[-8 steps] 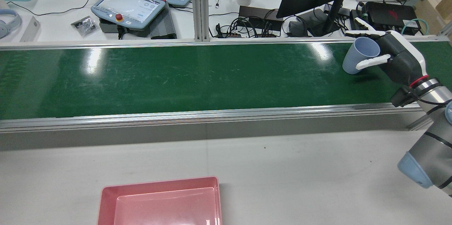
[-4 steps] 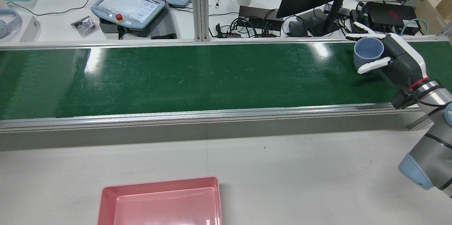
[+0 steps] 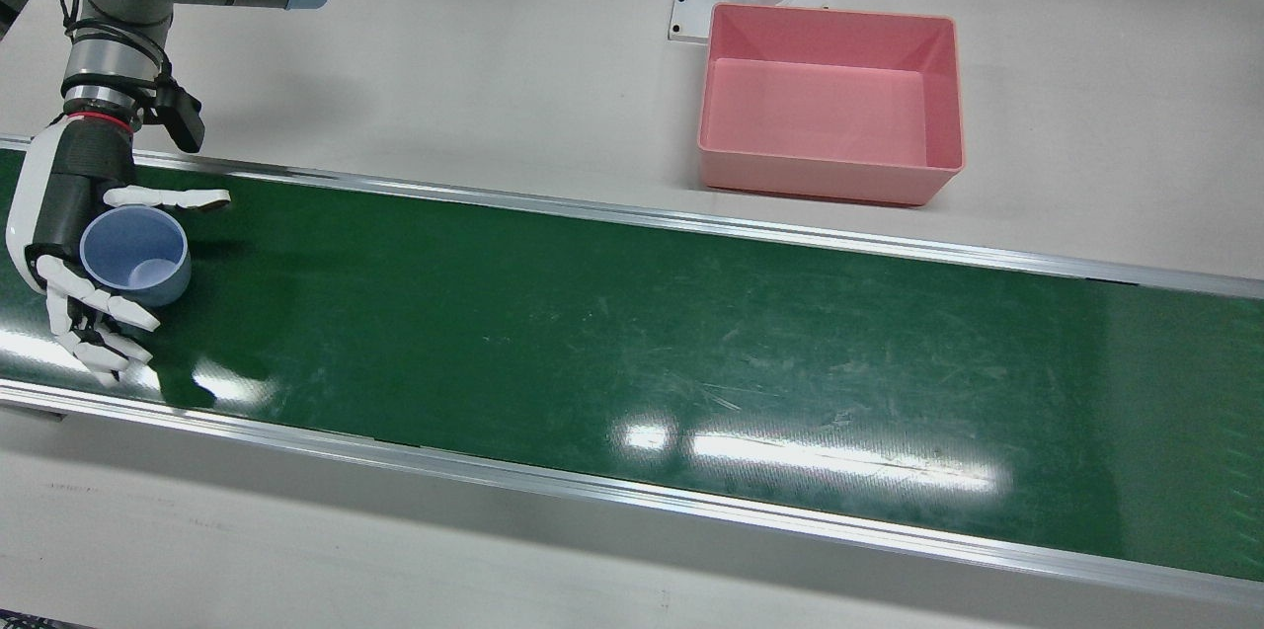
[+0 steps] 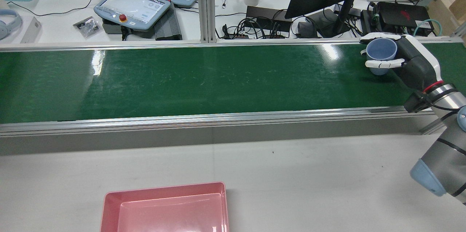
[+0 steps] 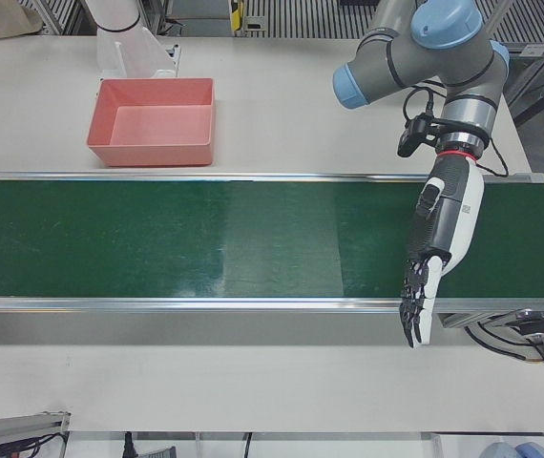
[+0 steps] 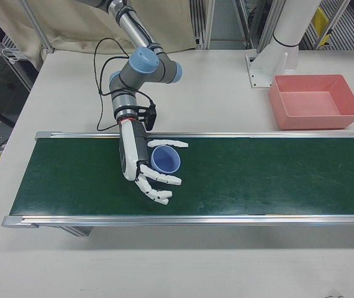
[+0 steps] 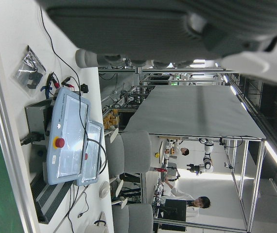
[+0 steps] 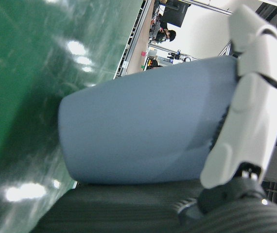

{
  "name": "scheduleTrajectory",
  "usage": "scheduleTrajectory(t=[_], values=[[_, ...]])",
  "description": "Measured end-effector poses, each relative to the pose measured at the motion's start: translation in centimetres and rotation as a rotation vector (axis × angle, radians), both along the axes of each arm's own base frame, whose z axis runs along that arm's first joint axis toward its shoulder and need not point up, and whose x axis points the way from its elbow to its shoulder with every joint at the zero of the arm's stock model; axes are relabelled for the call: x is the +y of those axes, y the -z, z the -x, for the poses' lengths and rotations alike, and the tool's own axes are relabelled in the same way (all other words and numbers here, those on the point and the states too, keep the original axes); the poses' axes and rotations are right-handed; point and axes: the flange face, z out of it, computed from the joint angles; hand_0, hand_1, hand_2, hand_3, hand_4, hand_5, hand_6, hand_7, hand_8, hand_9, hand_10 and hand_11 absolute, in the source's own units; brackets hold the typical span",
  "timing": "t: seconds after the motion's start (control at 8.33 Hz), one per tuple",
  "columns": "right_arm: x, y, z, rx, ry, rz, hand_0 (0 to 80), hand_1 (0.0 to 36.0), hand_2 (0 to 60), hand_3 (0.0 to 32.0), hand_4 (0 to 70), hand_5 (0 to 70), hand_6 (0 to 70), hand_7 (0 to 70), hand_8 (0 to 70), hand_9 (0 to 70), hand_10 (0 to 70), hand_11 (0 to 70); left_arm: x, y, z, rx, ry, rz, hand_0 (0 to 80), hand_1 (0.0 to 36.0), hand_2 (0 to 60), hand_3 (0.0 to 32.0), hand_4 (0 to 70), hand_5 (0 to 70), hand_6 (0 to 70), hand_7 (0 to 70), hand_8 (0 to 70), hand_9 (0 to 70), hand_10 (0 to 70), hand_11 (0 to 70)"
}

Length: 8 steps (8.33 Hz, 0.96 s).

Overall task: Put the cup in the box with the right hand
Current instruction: 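Close the right hand fingers around the cup and lift it, then carry the cup with the right hand toward the pink box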

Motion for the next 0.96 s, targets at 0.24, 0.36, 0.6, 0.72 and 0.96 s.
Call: scheduleTrajectory(t=[0.24, 0.36, 0.6, 0.72, 0.96], values=[[-0.1, 0.9, 0.0, -0.015, -0.007, -0.005, 48.8, 25.4, 60.0, 0.0, 8.7, 29.4, 54.7, 70.0, 70.0, 70.0, 70.0, 70.0, 0.0, 0.0, 0.0, -0.001, 0.000, 0.000, 0.0, 0.0, 0.0, 0.0, 0.0, 0.0, 0.0, 0.0, 0.0, 0.0, 0.0, 0.0], [-0.1, 2.3, -0.1, -0.035, -0.008, -0.028, 48.5, 24.2, 60.0, 0.0, 8.6, 29.0, 54.5, 70.0, 70.0, 70.0, 70.0, 70.0, 0.0, 0.0, 0.0, -0.001, 0.000, 0.000, 0.0, 0.0, 0.0, 0.0, 0.0, 0.0, 0.0, 0.0, 0.0, 0.0, 0.0, 0.0], [0.3, 6.8, -0.4, -0.088, -0.009, -0.104, 47.4, 21.1, 60.0, 0.0, 8.4, 27.8, 53.6, 70.0, 70.0, 70.0, 70.0, 70.0, 0.0, 0.0, 0.0, -0.001, 0.000, 0.000, 0.0, 0.0, 0.0, 0.0, 0.0, 0.0, 0.0, 0.0, 0.0, 0.0, 0.0, 0.0], [0.7, 9.9, 0.0, -0.116, -0.001, -0.157, 46.5, 18.8, 60.0, 0.0, 8.5, 27.0, 53.1, 70.0, 70.0, 70.0, 70.0, 70.0, 0.0, 0.0, 0.0, 0.000, 0.000, 0.000, 0.0, 0.0, 0.0, 0.0, 0.0, 0.0, 0.0, 0.0, 0.0, 0.0, 0.0, 0.0], [2.3, 17.3, 3.2, -0.163, 0.054, -0.278, 46.1, 17.5, 60.0, 0.0, 11.0, 26.4, 52.8, 70.0, 70.0, 70.0, 70.0, 70.0, 0.0, 0.0, 0.0, -0.001, 0.000, 0.000, 0.0, 0.0, 0.0, 0.0, 0.0, 0.0, 0.0, 0.0, 0.0, 0.0, 0.0, 0.0]])
